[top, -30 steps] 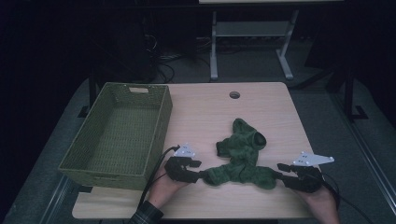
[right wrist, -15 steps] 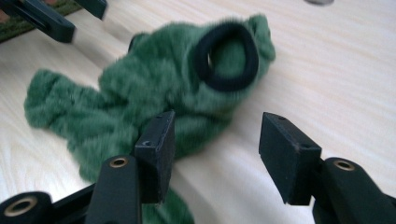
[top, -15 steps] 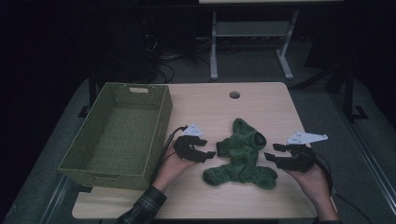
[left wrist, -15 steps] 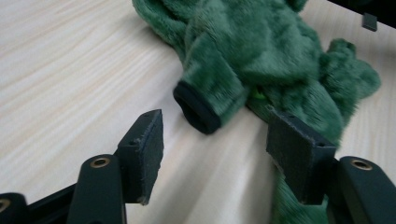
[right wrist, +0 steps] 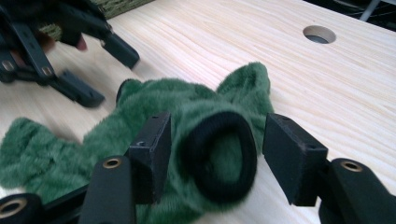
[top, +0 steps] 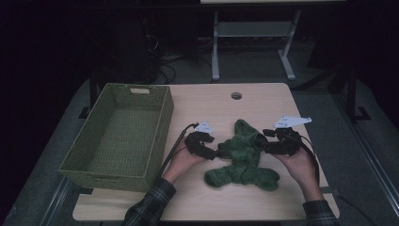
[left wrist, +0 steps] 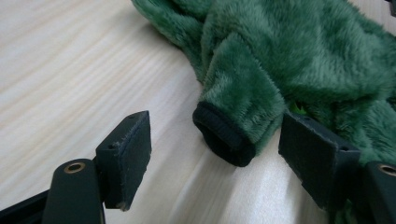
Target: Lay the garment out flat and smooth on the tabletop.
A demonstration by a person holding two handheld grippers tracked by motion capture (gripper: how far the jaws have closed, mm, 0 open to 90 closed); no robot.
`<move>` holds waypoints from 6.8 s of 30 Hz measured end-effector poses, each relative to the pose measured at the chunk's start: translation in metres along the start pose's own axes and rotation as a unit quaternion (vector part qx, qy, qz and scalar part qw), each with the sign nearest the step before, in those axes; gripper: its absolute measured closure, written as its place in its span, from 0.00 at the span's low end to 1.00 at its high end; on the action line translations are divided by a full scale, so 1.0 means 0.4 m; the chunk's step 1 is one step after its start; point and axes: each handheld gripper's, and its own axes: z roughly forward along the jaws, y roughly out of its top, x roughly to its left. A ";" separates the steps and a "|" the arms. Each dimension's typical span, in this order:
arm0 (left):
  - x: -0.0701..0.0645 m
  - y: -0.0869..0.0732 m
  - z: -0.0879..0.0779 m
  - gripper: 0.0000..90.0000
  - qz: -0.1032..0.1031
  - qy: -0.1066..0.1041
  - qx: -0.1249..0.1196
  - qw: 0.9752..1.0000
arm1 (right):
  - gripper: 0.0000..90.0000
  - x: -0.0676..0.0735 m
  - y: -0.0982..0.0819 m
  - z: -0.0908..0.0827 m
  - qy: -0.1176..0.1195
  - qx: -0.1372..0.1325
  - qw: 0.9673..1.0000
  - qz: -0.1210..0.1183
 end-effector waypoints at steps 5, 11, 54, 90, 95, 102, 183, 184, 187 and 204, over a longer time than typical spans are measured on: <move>0.006 -0.005 0.040 0.32 0.007 -0.020 0.012 1.000 | 0.53 -0.009 -0.008 0.028 0.003 0.014 1.000 0.002; 0.000 -0.003 0.056 0.69 0.034 -0.033 0.020 0.999 | 0.81 -0.016 -0.031 0.043 0.012 0.022 1.000 0.003; -0.018 -0.019 -0.015 0.68 0.017 0.034 0.031 0.999 | 0.69 -0.049 -0.134 0.102 0.003 0.077 0.997 0.031; 0.095 0.130 0.030 0.59 -0.001 0.039 -0.010 0.999 | 0.69 -0.135 0.011 0.134 -0.008 0.021 0.998 0.054; 0.106 0.114 0.079 0.58 -0.011 0.028 0.013 0.999 | 0.69 -0.145 -0.007 0.179 0.005 0.044 0.997 0.064; 0.107 0.100 0.113 0.62 -0.016 0.023 0.033 0.999 | 0.69 -0.139 -0.021 0.210 0.012 0.074 0.995 0.063; 0.057 0.097 -0.073 0.37 0.005 0.097 -0.003 0.995 | 0.51 -0.116 -0.009 0.085 -0.062 0.036 0.996 0.048; 0.057 0.097 -0.073 0.35 0.005 0.097 -0.003 0.995 | 0.51 -0.116 -0.009 0.085 -0.062 0.036 0.996 0.048; 0.038 0.078 -0.094 0.32 0.004 0.094 -0.006 0.996 | 0.50 -0.103 -0.009 0.074 -0.058 0.036 0.997 0.043; -0.099 -0.068 -0.157 0.14 0.018 0.082 -0.006 0.996 | 0.56 0.016 -0.007 0.038 -0.006 0.019 1.000 0.022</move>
